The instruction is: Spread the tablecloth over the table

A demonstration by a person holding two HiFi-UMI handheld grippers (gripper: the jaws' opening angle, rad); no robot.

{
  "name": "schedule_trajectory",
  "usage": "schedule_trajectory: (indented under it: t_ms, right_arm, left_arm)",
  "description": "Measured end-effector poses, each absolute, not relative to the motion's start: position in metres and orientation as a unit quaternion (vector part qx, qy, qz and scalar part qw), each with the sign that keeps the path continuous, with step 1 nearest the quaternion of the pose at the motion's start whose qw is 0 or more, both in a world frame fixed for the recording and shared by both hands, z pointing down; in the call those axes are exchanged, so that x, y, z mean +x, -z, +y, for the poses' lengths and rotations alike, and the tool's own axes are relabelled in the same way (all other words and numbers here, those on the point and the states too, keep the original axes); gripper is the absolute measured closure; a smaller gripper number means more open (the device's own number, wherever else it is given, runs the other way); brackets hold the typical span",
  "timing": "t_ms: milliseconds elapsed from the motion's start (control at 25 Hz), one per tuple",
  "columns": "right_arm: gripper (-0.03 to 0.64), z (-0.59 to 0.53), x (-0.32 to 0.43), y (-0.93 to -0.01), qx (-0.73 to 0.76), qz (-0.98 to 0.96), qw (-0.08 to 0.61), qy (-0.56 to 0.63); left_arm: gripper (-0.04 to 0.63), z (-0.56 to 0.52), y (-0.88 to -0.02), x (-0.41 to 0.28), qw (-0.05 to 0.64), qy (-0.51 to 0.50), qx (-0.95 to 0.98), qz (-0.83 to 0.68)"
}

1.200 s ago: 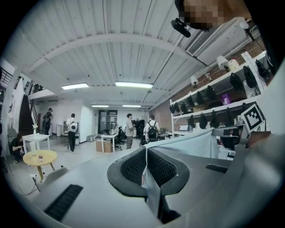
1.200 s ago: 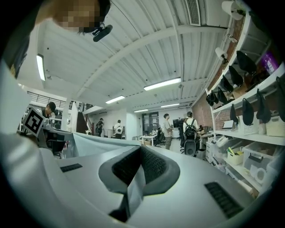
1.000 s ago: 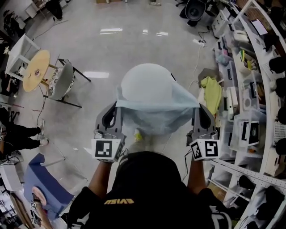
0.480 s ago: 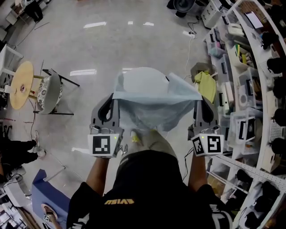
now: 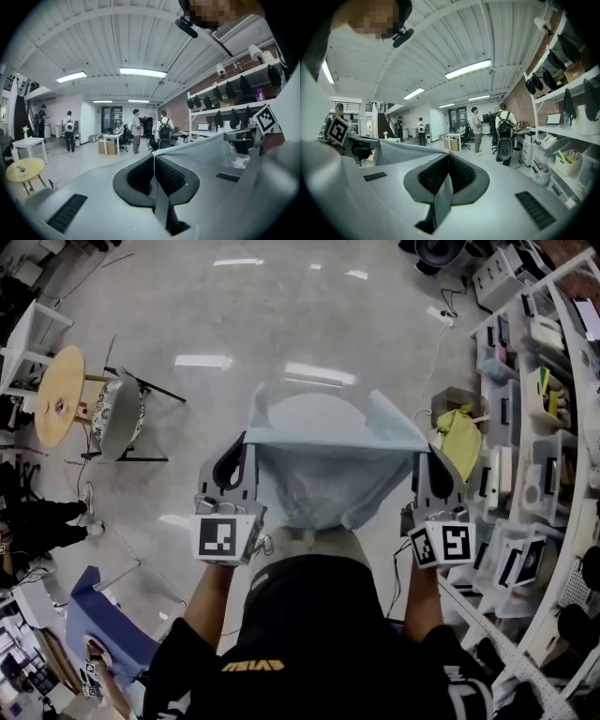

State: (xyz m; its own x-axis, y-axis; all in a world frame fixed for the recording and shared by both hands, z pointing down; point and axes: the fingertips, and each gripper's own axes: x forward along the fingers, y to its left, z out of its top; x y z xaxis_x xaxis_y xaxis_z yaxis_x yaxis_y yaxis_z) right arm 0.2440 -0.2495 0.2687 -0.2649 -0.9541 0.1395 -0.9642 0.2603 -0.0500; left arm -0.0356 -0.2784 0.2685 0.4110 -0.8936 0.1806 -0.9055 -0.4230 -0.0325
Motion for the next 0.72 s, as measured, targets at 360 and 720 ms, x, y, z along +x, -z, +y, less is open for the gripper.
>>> schedule_trajectory:
  t_ms: [360,720]
  right_arm:
    - [0.614,-0.332,0.240,-0.311,0.612,-0.784,0.080,-0.071]
    - [0.614,-0.414,0.247,-0.350,0.628,-0.767,0.102,-0.079]
  left_arm:
    - [0.574,-0.360,-0.314,-0.041,0.055,-0.107,0.845,-0.522]
    - [0.574,-0.440,-0.359,-0.035,0.063,-0.141,0.855,-0.494]
